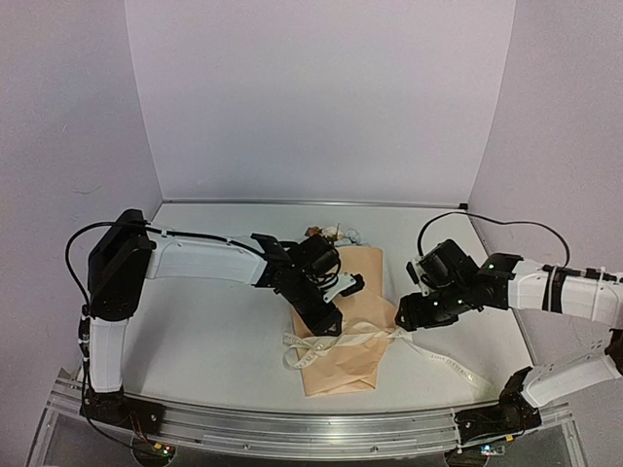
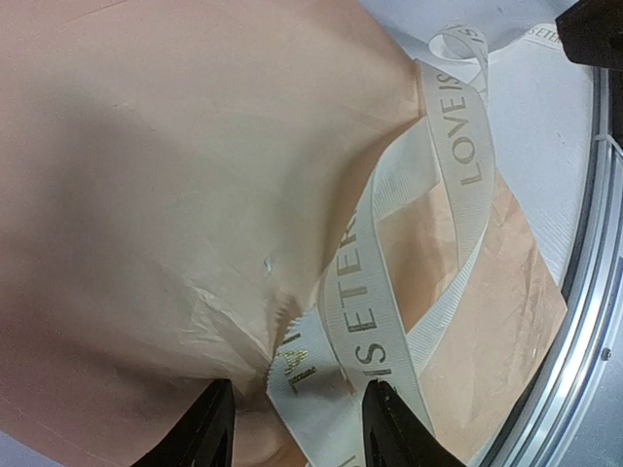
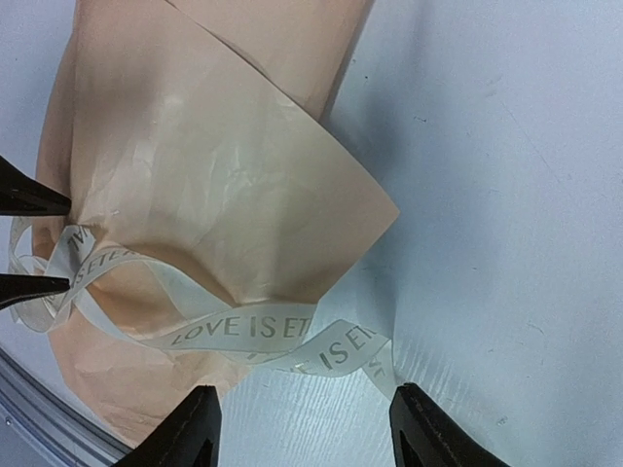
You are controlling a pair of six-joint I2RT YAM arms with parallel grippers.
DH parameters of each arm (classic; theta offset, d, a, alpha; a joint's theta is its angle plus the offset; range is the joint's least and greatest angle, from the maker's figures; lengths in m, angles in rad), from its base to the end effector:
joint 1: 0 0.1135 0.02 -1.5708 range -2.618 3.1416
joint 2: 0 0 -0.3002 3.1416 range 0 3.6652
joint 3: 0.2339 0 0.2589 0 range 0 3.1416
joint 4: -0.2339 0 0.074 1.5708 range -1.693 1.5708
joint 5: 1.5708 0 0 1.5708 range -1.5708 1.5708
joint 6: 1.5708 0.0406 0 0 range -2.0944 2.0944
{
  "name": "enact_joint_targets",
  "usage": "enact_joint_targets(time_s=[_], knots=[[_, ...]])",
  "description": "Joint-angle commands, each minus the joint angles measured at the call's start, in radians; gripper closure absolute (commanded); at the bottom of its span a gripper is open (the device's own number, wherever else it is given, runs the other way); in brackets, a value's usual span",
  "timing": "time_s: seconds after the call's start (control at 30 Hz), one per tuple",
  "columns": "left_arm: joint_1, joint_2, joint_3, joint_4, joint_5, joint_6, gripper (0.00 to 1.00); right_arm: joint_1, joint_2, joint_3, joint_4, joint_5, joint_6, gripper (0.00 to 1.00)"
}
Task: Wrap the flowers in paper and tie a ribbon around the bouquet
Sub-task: Cross the ribbon over the folded bouquet.
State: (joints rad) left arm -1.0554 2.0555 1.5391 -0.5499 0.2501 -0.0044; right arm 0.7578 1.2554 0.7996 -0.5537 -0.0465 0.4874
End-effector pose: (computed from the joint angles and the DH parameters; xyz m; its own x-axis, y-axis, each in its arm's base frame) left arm 0.2196 -0.4081 0.2077 -0.4354 0.7601 -0.4824 0.9001 0.3768 -0.2188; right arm 0.1733 0.1666 0.2449 -0.8733 -0.1823 -0.4519 -0.3345 0.8986 0.2841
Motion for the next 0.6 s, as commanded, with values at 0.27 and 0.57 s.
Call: enact_joint_targets(time_s=[0.27, 0.57], knots=[[-0.017, -0.002, 0.035, 0.018, -0.126, -0.038, 0.85, -0.003, -0.054, -0.037, 0.009, 0.100, 0.006, 0.38], [-0.013, -0.111, -0.046, 0.114, -0.193, -0.050, 1.00, -0.004, -0.053, -0.067, 0.012, 0.128, -0.041, 0.34]])
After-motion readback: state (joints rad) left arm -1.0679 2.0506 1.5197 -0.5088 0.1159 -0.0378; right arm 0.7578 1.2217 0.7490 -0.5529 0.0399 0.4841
